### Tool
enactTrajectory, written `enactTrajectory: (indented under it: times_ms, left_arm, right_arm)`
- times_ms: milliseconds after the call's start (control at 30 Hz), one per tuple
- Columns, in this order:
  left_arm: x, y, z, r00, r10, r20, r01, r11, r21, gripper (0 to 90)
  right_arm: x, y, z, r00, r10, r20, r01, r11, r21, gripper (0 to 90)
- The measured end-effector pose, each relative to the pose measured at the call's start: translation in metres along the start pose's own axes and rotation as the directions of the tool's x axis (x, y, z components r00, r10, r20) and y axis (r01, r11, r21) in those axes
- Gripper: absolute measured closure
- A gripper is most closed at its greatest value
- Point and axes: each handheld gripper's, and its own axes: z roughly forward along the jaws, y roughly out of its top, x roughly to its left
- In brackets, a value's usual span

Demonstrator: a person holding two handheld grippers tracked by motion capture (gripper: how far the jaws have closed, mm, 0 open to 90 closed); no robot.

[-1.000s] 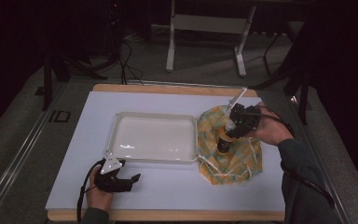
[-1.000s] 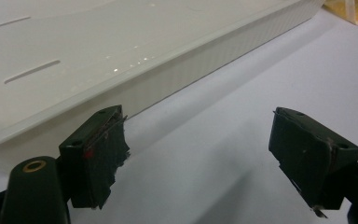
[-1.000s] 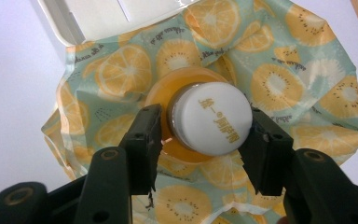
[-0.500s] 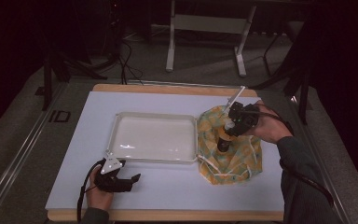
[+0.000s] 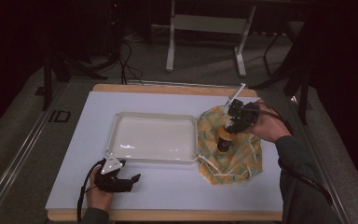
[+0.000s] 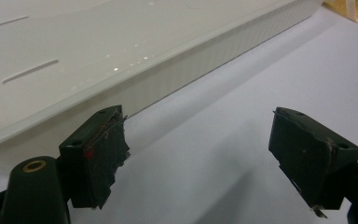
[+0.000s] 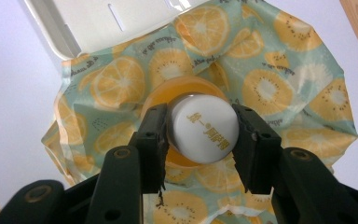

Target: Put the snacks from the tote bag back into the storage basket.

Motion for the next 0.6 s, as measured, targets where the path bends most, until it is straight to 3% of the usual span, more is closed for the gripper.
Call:
enactTrajectory:
  times_ms: [333, 600]
  left_arm:
    - [0.000, 0.000, 0.000, 1.0000, -0.001, 0.000, 0.001, 1.0000, -0.001, 18.8]
    - [0.000, 0.000, 0.000, 1.0000, 0.000, 0.000, 0.000, 1.0000, 0.001, 18.9]
  right_arm:
    - [-0.001, 0.005, 0.001, 0.9966, 0.077, 0.030, -0.078, 0.997, 0.021, 58.4]
    - [0.002, 0.011, 0.001, 0.9885, 0.141, 0.053, -0.144, 0.988, 0.057, 58.6]
